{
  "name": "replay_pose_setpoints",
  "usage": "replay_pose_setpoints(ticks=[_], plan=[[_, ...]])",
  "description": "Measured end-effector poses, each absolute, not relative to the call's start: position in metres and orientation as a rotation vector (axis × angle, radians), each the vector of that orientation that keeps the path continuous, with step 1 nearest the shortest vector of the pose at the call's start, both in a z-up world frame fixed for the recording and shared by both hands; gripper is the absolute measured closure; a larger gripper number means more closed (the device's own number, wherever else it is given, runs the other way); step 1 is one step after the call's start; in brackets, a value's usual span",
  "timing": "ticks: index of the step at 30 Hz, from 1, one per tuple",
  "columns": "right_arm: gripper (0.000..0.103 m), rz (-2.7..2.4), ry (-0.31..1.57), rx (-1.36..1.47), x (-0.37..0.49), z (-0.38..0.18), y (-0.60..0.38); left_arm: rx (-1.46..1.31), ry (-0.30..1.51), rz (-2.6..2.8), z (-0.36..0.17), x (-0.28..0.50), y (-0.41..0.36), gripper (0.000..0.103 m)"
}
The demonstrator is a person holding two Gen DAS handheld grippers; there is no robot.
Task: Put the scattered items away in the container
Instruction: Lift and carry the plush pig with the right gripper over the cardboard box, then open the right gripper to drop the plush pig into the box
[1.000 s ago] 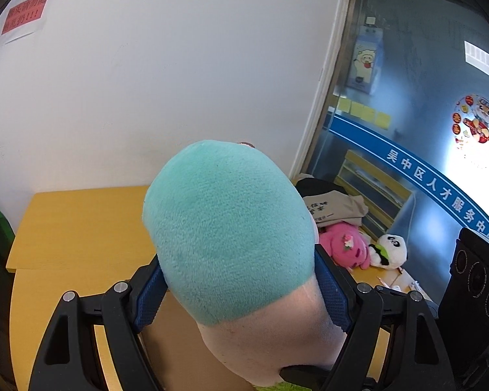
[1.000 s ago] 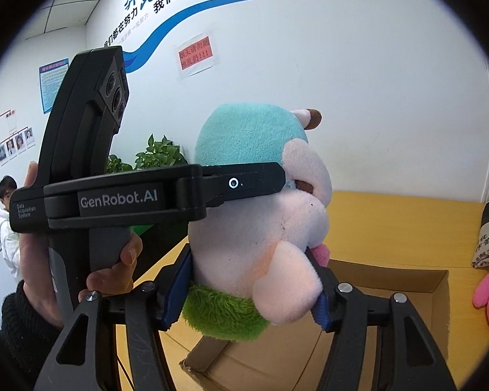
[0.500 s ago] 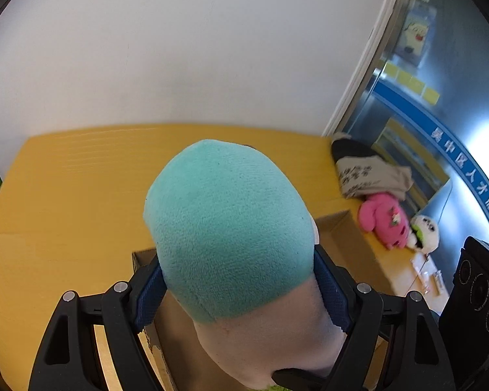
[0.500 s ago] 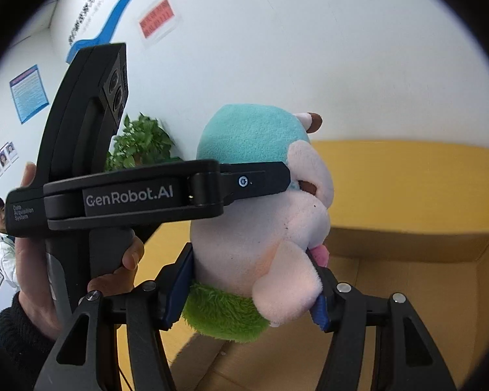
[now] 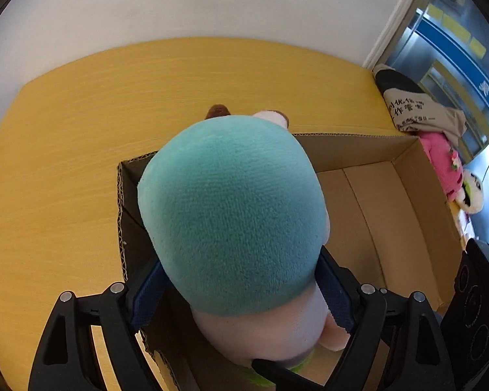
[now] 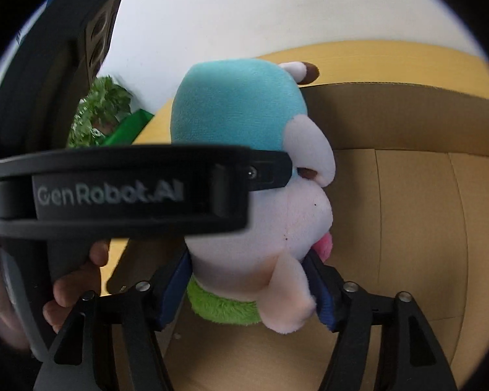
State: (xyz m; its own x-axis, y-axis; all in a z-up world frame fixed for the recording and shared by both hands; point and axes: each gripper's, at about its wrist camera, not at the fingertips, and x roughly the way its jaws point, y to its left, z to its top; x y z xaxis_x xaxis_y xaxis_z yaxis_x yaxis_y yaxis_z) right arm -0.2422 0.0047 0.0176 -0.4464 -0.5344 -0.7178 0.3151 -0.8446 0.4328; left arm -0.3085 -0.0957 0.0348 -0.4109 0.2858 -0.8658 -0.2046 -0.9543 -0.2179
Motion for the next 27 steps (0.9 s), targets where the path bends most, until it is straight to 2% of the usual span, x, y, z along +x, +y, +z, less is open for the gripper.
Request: replay_pose_setpoints(ticks=[1, 3, 6, 15, 20, 25, 26, 27], plan=[[0.036, -2.284, -0.331, 1.251, -0.239, 0.02, 0.006, -1.508, -0.119, 2.415, 0.034, -0.307, -0.096, 0.015], [0.045, -2.284, -0.303, 1.241, -0.232, 0.025, 0.005, -1.502, -0.121, 2.42, 0.036, -0.3, -0.094, 0.017], [0.05, -2.266, -0.278, 1.231, -0.224, 0.03, 0.001, -1.482, -0.123, 2.411, 0.04, -0.289, -0.093, 0.02], [0.051, -2.232, -0.358, 1.195, -0.203, 0.041, 0.002, -1.472, -0.18, 2.355, 0.048, -0.275, -0.101, 0.022], [0.051, -2.233, -0.314, 1.195, -0.196, 0.038, -0.004, -1.452, -0.074, 2.368, 0.051, -0.267, -0.089, 0.022], [0.049, -2.189, -0.344, 1.242, -0.208, 0.029, -0.007, -1.539, -0.123, 2.392, 0.034, -0.281, -0.098, 0.018], [0.045, -2.184, -0.33, 1.229, -0.207, 0.032, -0.008, -1.537, -0.159, 2.407, 0.037, -0.281, -0.103, 0.018], [0.034, -2.179, -0.318, 1.216, -0.205, 0.034, -0.008, -1.531, -0.166, 2.425, 0.039, -0.28, -0.105, 0.018]])
